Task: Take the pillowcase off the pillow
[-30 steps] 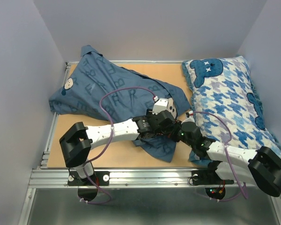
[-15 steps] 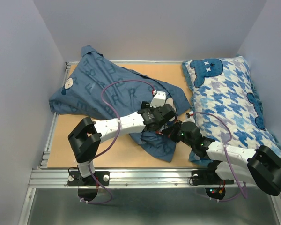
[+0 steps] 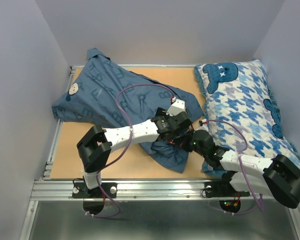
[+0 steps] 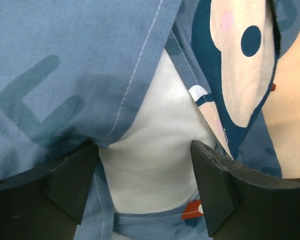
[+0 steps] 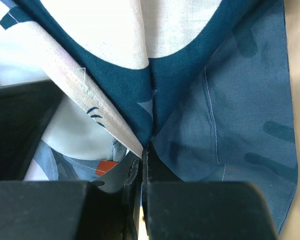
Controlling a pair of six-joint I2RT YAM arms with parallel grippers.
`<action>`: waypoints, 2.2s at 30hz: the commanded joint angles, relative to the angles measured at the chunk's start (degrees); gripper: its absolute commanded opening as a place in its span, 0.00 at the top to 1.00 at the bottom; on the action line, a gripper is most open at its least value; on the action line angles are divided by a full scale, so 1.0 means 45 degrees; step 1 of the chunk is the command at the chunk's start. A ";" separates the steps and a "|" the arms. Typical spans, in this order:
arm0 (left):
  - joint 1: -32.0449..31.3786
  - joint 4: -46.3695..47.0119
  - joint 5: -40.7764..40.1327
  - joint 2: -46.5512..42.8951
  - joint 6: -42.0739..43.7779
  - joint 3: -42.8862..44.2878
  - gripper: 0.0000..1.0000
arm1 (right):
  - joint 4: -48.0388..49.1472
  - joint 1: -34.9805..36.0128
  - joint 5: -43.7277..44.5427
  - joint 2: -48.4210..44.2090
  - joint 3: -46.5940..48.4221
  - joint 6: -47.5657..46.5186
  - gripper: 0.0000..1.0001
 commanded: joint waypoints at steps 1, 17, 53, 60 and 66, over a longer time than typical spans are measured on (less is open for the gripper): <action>0.0020 -0.0483 -0.0247 0.0669 0.0223 0.0662 0.07 | -0.1137 -0.0118 0.0559 -0.0151 0.0344 -0.0350 0.98; -0.1522 -0.1128 0.0284 -0.0425 -0.0480 0.2031 0.07 | -0.1353 -0.0118 0.0677 -0.0425 0.0383 -0.0389 0.98; 0.1523 0.0922 0.2412 0.1569 0.1824 0.0721 1.00 | -0.2603 -0.0118 0.1127 -0.0875 0.1318 -0.1209 0.55; 0.1739 0.1489 0.2921 0.0611 0.1415 0.1503 1.00 | -0.2603 -0.0098 0.0191 0.0199 0.2296 -0.1717 0.33; 0.1875 0.2054 0.2842 0.0338 0.1024 0.1718 1.00 | -0.2584 -0.0079 -0.0378 -0.0248 0.2512 -0.1815 0.40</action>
